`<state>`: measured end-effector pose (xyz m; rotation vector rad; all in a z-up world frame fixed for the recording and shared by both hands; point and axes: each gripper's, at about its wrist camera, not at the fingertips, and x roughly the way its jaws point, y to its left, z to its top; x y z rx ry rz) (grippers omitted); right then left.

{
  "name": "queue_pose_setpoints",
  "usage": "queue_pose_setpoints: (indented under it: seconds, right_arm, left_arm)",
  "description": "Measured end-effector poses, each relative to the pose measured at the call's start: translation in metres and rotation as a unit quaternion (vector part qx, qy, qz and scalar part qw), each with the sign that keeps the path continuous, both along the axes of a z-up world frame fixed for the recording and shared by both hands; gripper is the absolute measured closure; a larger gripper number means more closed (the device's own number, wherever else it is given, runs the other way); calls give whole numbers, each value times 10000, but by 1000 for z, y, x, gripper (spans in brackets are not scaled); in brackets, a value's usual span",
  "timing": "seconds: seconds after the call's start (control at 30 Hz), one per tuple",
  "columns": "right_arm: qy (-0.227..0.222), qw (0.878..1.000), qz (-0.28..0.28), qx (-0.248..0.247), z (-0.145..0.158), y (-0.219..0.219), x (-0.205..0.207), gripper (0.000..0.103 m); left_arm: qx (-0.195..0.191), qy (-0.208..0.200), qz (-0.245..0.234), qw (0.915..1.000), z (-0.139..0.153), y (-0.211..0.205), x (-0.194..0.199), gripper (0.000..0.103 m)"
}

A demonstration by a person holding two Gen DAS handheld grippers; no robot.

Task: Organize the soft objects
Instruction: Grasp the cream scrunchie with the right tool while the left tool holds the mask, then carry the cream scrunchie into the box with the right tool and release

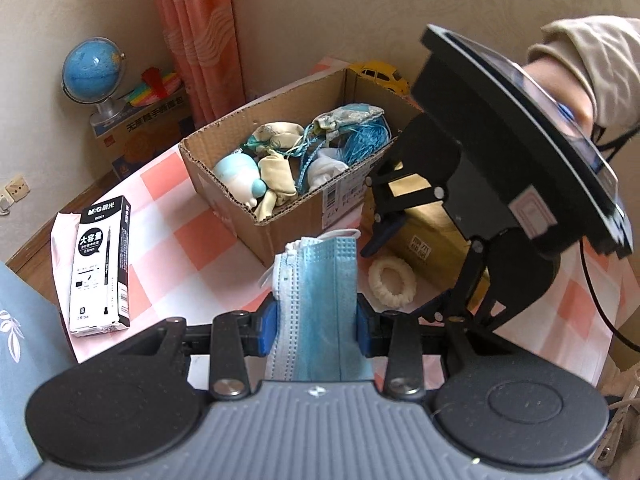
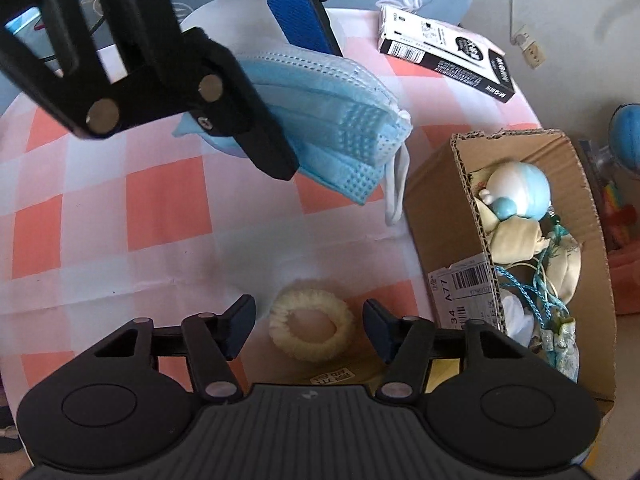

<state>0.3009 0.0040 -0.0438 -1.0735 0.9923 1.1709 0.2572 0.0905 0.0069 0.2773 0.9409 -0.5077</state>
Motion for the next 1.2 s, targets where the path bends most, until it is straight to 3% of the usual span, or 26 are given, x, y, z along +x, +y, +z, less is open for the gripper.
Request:
queue_pose_setpoints:
  seconds: [0.17,0.33,0.9,1.2]
  right_arm:
    - [241,9997,-96,-6,-2,1,6,52]
    - [171,9998,-133,39,-2,1,2,62]
    - [-260,9959,-271,821,52,-22,-65,62]
    - [-583,9899,-552,1164,77,-37,-75,62]
  left_arm:
    - [-23,3,-18,10000,-1,0,0,66]
    - [-34,14,-25,10000,-2,1,1,66]
    - [30,-100,-6,9999,20,-8,-27,66]
    - [2,-313,-148,9994,39,-25,-40,66]
